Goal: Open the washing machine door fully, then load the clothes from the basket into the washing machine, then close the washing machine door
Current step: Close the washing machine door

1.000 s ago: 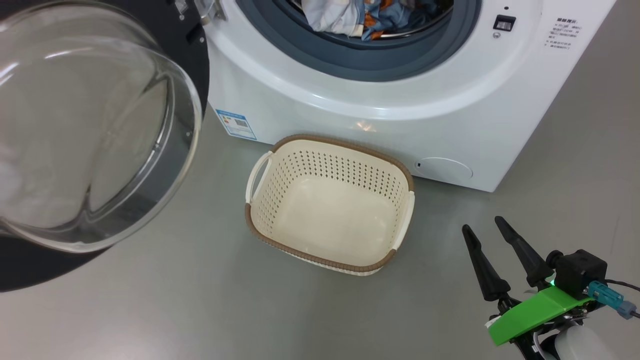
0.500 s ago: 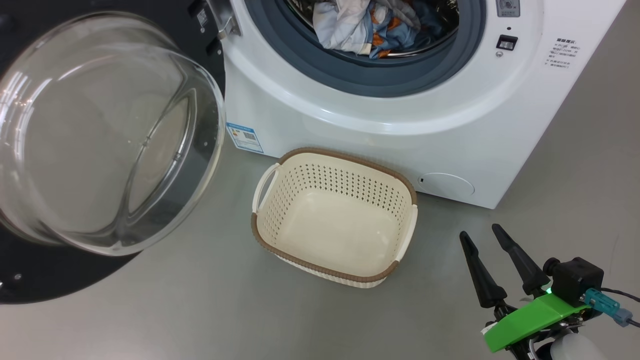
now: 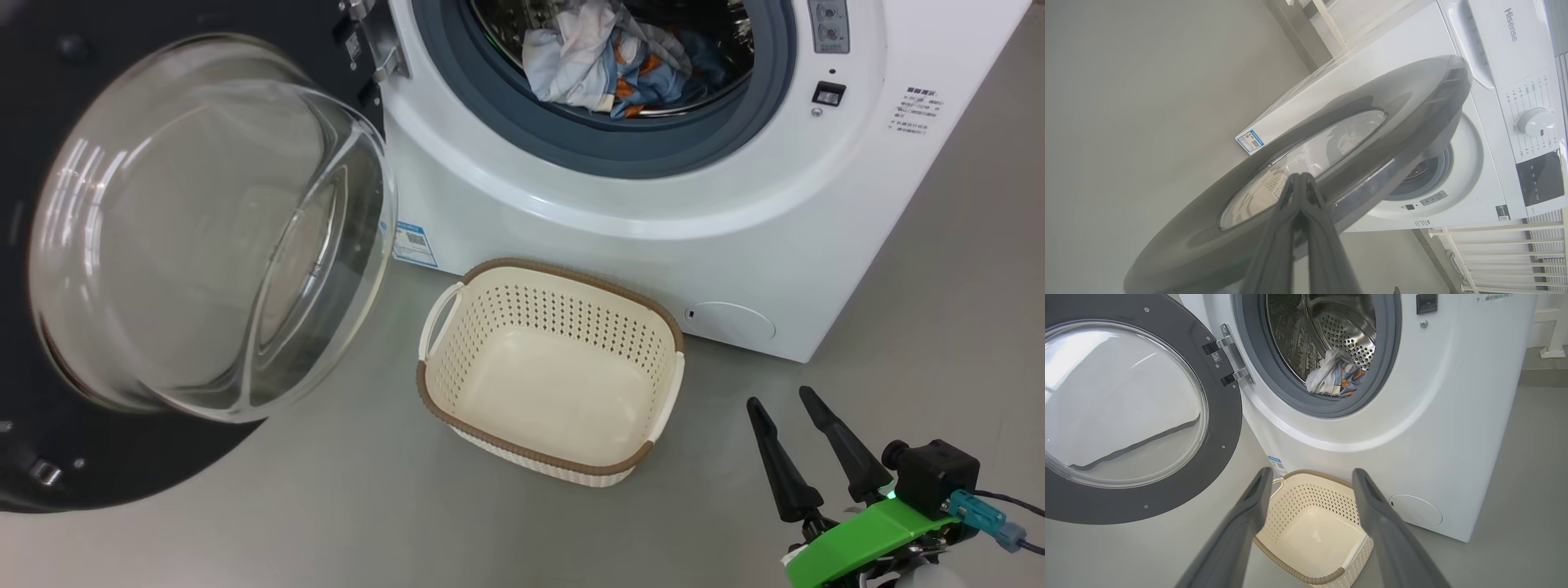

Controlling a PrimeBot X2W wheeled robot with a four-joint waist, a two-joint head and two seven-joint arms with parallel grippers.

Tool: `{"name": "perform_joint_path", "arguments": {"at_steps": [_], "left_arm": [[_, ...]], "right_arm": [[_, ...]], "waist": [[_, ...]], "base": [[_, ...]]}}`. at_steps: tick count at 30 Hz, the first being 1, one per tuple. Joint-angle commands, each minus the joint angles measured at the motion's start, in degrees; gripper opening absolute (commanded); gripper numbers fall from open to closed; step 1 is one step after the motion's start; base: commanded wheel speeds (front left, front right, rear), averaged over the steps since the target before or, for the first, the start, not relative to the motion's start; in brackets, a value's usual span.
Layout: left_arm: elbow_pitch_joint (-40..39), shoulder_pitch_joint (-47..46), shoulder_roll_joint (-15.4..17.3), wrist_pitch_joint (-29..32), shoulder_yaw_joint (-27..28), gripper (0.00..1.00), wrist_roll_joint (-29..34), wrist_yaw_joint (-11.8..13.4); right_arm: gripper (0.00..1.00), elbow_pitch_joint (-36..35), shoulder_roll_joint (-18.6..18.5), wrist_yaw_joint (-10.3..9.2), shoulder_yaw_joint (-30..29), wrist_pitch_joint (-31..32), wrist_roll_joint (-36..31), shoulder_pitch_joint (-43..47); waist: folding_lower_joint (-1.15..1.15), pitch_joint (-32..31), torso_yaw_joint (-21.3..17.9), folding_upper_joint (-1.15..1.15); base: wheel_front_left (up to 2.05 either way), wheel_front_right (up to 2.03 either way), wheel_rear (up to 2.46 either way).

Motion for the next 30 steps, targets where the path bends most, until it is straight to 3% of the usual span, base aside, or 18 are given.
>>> {"name": "perform_joint_path", "arguments": {"at_steps": [1,9,22,30], "left_arm": [[-2.26,0.23,3.78,1.53,1.70,0.00,-1.25,-0.24],[-5.15,1.56,4.09,4.81,1.55,0.00,-2.67,-0.24],[-13.81,3.98,1.01,8.02,-0.47,0.00,-3.95,-0.24],[-23.39,6.31,-1.22,10.19,-2.01,0.00,-5.44,0.07]], "right_arm": [[1.00,-1.48,0.12,0.10,0.99,-0.28,0.05,0.41],[1.00,-1.59,0.58,0.10,0.74,-0.28,0.13,1.38],[1.00,-1.79,0.56,0.10,0.20,-0.28,0.22,1.66],[1.00,-2.27,0.30,0.10,-1.27,-0.28,-0.01,2.25]], "waist": [[0.00,-0.46,0.17,0.00],[0.00,-1.47,0.59,0.00],[0.00,-1.77,0.17,0.00],[0.00,-1.99,-1.24,0.00]], "base": [[0.00,0.00,0.00],[0.00,0.00,0.00],[0.00,0.00,0.00],[0.00,0.00,0.00]]}}
